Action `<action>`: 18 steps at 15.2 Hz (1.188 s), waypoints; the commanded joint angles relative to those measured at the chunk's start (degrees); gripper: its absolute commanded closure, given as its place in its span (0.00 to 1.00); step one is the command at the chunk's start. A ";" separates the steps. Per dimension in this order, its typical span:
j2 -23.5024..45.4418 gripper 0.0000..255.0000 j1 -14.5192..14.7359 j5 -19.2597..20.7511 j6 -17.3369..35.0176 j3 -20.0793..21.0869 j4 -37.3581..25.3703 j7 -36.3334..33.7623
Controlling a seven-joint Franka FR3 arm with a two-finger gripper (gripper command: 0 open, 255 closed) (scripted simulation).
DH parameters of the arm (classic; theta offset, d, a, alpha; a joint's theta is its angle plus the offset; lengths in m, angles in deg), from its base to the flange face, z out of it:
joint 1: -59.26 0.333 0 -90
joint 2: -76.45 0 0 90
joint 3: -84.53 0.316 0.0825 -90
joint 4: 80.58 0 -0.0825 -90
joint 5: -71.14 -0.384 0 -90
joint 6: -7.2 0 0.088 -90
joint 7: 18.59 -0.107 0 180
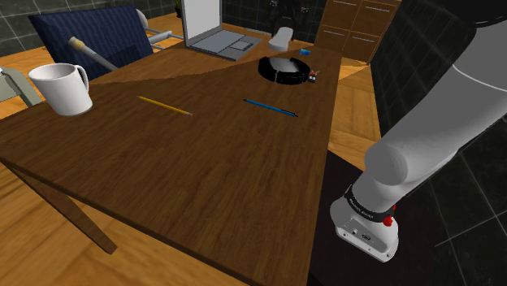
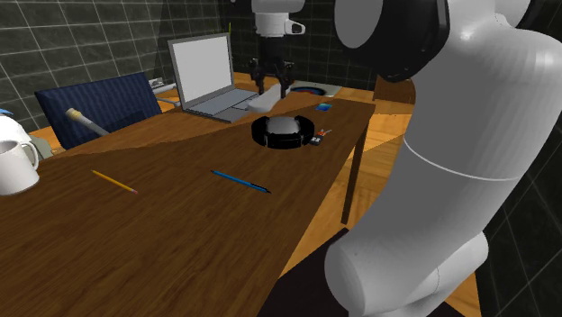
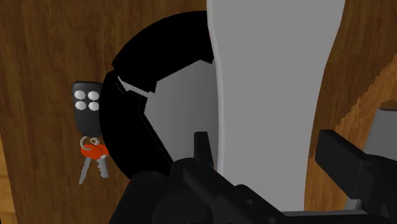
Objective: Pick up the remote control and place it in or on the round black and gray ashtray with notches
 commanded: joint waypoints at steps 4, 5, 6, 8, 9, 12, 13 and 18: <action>-1.12 1.00 -1.76 -0.01 1.25 -1.92 2.42 3.79; -1.18 1.00 -1.76 -0.01 2.03 -1.92 3.26 3.80; -1.22 1.00 -1.76 -0.02 2.81 -1.92 4.09 3.81; -1.27 1.00 -1.75 -0.02 4.36 -1.92 5.69 3.84; -1.28 1.00 -1.75 -0.03 5.13 -1.92 6.47 3.85; -1.23 1.00 -1.75 -0.04 7.44 -1.91 8.71 3.89; -1.18 1.00 -1.75 -0.04 8.20 -1.91 9.43 3.90; -0.90 1.00 -1.74 -0.06 11.15 -1.91 12.10 3.95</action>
